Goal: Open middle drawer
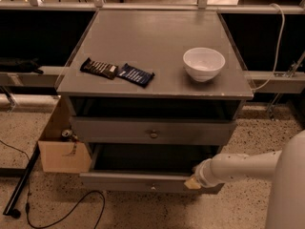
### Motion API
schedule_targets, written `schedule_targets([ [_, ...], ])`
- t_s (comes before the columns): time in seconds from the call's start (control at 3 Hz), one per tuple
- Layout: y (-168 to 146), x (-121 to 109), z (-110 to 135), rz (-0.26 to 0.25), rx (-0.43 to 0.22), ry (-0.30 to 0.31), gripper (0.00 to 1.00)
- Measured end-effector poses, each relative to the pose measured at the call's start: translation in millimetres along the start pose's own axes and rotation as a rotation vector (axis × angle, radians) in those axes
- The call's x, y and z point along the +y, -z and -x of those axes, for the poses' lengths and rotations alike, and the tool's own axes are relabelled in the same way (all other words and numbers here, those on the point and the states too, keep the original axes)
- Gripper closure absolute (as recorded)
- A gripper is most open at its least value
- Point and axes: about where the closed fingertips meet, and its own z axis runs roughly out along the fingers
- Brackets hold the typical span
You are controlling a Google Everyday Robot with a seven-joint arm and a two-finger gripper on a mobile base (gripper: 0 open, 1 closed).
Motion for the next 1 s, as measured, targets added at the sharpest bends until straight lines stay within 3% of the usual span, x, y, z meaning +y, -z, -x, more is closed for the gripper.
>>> schedule_targets([
  [0.33, 0.0, 0.0, 0.0, 0.0, 0.0, 0.0, 0.81],
  [0.67, 0.0, 0.0, 0.0, 0.0, 0.0, 0.0, 0.5],
  [1.0, 0.0, 0.0, 0.0, 0.0, 0.0, 0.0, 0.27],
])
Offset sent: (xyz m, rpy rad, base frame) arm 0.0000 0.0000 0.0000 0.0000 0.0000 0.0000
